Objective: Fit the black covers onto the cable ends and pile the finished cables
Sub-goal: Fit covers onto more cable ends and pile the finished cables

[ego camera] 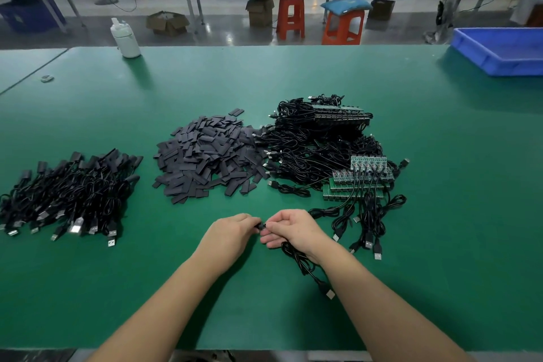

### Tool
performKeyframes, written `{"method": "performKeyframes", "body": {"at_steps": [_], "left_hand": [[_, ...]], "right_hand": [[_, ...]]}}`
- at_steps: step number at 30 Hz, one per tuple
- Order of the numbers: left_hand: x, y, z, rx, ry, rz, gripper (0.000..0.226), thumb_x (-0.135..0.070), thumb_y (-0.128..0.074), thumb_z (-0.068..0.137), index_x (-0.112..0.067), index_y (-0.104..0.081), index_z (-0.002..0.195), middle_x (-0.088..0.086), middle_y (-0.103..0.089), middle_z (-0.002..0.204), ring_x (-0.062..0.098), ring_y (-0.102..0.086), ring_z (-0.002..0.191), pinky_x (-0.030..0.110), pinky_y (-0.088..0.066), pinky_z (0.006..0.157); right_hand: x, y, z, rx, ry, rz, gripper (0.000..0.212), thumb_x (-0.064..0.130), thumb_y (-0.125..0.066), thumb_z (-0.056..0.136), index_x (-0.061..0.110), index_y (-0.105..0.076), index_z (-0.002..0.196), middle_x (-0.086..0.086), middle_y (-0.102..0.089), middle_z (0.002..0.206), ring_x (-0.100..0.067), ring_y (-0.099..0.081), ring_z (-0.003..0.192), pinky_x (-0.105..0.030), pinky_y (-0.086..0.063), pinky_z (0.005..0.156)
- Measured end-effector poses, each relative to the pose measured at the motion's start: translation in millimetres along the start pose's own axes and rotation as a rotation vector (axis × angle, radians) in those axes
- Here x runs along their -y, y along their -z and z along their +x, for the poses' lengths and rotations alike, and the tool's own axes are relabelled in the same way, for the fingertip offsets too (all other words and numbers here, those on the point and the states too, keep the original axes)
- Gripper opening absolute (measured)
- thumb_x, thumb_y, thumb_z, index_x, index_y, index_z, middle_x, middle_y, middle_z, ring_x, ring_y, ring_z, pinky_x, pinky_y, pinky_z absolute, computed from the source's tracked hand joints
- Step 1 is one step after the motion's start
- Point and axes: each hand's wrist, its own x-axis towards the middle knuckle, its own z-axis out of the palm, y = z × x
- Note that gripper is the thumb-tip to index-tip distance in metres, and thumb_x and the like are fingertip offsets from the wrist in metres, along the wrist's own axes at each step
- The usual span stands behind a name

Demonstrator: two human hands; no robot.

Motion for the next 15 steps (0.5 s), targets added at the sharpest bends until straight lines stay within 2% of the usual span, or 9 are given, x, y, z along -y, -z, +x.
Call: {"method": "performKeyframes", "body": {"at_steps": [6, 11, 15], "left_hand": [[-1.2, 1.2, 3.8, 0.096, -0.049, 0.065, 0.028, -0.012, -0.064, 0.090, -0.013, -0.068, 0.118, 0.002, -0.070, 0.105, 0.023, -0.069, 0.088, 0.034, -0.055, 0.073], [-2.0, 1.0, 3.7, 0.249, -0.030, 0.262, 0.035, -0.018, -0.047, 0.096, -0.021, -0.052, 0.130, -0.002, -0.059, 0.116, 0.022, -0.063, 0.095, 0.034, -0.049, 0.077], [-2.9, -1.8, 2.0, 0.271, 0.000, 0.332, 0.030, -0.022, -0.043, 0.098, -0.022, -0.050, 0.128, -0.002, -0.057, 0.113, 0.022, -0.062, 0.092, 0.033, -0.046, 0.072]], "right_hand": [[0.1, 0.4, -0.5, -0.011, -0.003, -0.007, 0.006, 0.004, -0.066, 0.094, 0.000, -0.064, 0.098, -0.018, -0.076, 0.085, -0.029, -0.076, 0.083, -0.029, -0.061, 0.069], [0.0, -4.0, 0.1, -0.032, -0.011, -0.036, 0.002, 0.001, -0.064, 0.095, 0.000, -0.063, 0.093, -0.013, -0.076, 0.076, -0.025, -0.075, 0.075, -0.026, -0.059, 0.063], [0.9, -7.6, 0.4, -0.069, -0.013, -0.063, 0.002, 0.001, -0.063, 0.095, 0.001, -0.063, 0.094, -0.012, -0.075, 0.075, -0.024, -0.075, 0.075, -0.027, -0.060, 0.065]]}}
